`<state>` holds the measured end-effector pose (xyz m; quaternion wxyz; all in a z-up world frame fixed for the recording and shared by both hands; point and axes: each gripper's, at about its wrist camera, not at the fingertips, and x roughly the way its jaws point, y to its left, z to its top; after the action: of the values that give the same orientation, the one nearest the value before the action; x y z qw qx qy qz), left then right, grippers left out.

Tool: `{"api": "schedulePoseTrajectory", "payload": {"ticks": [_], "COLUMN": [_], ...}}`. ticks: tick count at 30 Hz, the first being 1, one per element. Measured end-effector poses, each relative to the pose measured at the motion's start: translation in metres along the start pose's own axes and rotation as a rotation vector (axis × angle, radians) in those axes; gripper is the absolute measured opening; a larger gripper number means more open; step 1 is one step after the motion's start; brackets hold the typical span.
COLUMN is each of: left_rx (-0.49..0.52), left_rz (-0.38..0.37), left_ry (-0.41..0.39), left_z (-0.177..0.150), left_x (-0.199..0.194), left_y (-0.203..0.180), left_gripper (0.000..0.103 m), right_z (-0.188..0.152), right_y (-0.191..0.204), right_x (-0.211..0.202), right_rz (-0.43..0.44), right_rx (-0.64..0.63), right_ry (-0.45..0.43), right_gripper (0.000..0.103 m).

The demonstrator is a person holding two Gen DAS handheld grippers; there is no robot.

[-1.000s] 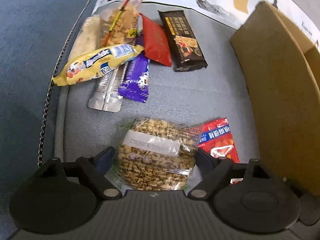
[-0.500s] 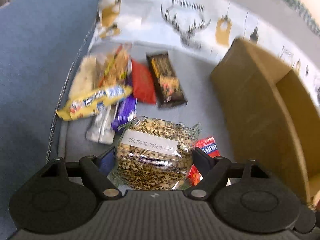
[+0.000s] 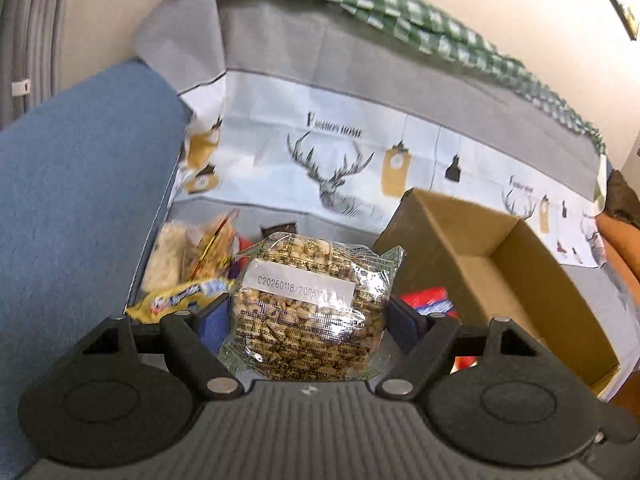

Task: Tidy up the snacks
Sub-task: 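Lift the nut bag with the left tool while the right tool lifts the red packet over the box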

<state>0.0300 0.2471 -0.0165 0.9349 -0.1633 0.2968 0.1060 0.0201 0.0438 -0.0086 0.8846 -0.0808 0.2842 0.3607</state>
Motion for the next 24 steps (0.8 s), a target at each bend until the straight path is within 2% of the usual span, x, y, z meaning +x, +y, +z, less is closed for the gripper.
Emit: {"api": "schedulePoseTrajectory", "payload": {"ticks": [10, 16, 20, 24], "left_rx": [0.101, 0.188, 0.222, 0.236], "left_rz": [-0.034, -0.052, -0.085, -0.122], "left_ry": [-0.08, -0.112, -0.129, -0.144], "left_z": [0.003, 0.001, 0.0, 0.0], "left_x": [-0.003, 0.006, 0.013, 0.022], "left_y": [-0.04, -0.075, -0.099, -0.121], "left_gripper": [0.084, 0.084, 0.084, 0.084], "right_z": [0.056, 0.086, 0.076, 0.061], "right_y": [-0.067, -0.136, -0.178, -0.211], "right_x": [-0.049, -0.06, -0.055, -0.05], "right_rz": [-0.067, -0.178, -0.256, -0.289], "right_rx": [0.079, 0.095, 0.17, 0.277], "right_ry": [-0.162, -0.241, -0.243, -0.171], "right_gripper": [0.047, 0.047, 0.047, 0.046]}}
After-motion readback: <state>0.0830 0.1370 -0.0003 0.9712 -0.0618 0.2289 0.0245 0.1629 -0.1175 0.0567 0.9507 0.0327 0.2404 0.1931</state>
